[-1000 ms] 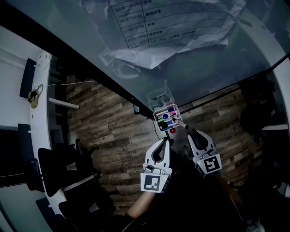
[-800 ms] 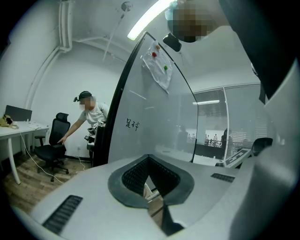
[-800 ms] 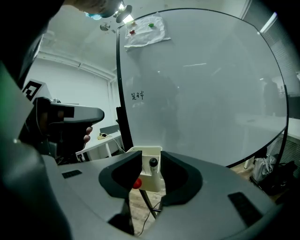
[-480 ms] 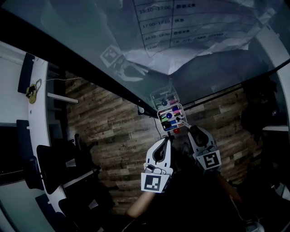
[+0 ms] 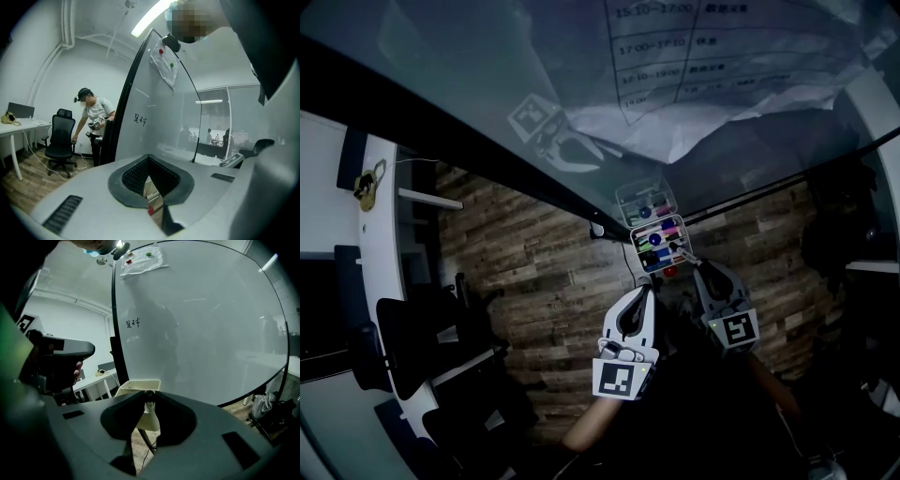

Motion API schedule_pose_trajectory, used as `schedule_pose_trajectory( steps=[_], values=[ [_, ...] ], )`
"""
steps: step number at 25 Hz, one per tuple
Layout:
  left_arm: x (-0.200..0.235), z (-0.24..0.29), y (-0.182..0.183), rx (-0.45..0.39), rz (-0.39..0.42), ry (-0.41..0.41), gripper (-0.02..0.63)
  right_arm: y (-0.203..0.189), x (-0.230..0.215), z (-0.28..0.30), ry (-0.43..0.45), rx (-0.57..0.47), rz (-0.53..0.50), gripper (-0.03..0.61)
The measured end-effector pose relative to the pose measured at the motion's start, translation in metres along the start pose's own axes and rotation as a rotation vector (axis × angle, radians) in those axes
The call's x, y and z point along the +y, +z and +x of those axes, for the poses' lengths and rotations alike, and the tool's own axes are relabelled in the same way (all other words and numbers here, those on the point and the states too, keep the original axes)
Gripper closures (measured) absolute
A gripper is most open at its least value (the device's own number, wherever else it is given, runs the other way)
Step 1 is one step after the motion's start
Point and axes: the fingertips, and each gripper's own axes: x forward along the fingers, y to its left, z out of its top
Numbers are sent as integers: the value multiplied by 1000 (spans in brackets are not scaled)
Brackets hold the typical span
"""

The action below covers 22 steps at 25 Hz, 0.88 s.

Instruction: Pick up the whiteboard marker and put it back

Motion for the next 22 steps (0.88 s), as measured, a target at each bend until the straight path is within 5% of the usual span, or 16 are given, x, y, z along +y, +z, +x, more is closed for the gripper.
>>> schedule_pose_trajectory(
  steps=[22],
  values=[
    [-14,-10,17,-60,29,-8,611,22,1,-21,-6,-63,-17,500]
  ],
)
